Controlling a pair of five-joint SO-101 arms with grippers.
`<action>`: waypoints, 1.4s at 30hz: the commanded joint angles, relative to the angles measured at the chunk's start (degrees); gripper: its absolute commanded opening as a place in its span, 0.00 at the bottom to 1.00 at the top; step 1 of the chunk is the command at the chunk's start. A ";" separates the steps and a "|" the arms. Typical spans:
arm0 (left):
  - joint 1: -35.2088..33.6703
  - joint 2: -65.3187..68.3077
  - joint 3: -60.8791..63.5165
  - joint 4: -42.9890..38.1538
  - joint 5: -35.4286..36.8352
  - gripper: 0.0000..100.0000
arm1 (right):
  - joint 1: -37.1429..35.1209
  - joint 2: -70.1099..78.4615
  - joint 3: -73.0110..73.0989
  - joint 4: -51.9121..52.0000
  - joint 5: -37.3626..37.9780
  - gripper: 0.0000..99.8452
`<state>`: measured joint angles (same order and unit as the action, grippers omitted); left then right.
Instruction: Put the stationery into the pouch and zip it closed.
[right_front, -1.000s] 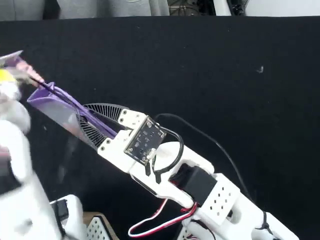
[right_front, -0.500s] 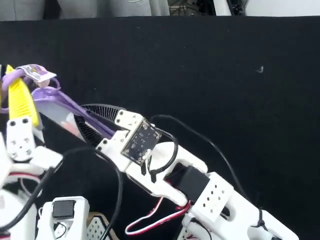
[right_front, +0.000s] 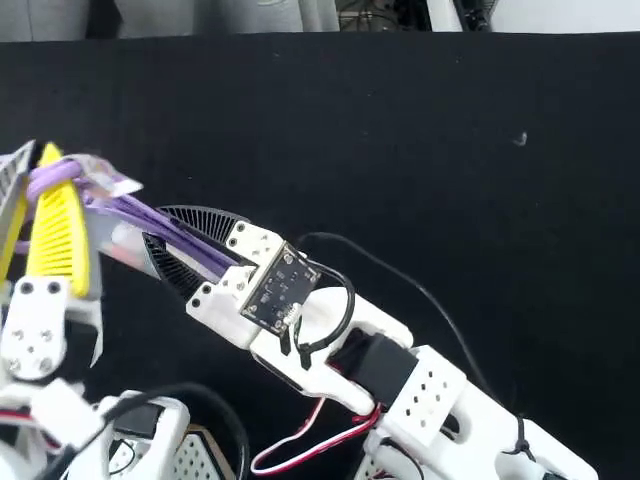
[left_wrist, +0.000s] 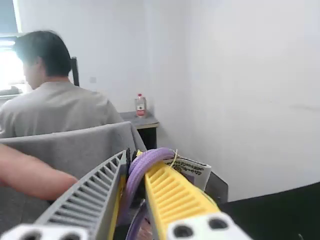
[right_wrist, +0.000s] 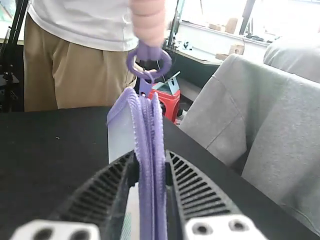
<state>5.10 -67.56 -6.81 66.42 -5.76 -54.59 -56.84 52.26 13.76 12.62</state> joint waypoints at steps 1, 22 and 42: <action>3.91 5.01 -5.76 1.85 2.64 0.03 | -0.26 0.22 -2.86 -3.52 0.35 0.08; 13.14 15.74 -20.97 9.14 5.80 0.03 | -0.26 6.81 -7.08 -4.22 0.53 0.15; 13.14 15.21 -21.14 8.88 2.37 0.03 | -0.26 6.99 -8.04 1.93 2.20 0.18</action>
<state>17.67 -51.74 -25.63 75.65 -2.07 -54.59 -49.80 47.43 13.85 14.02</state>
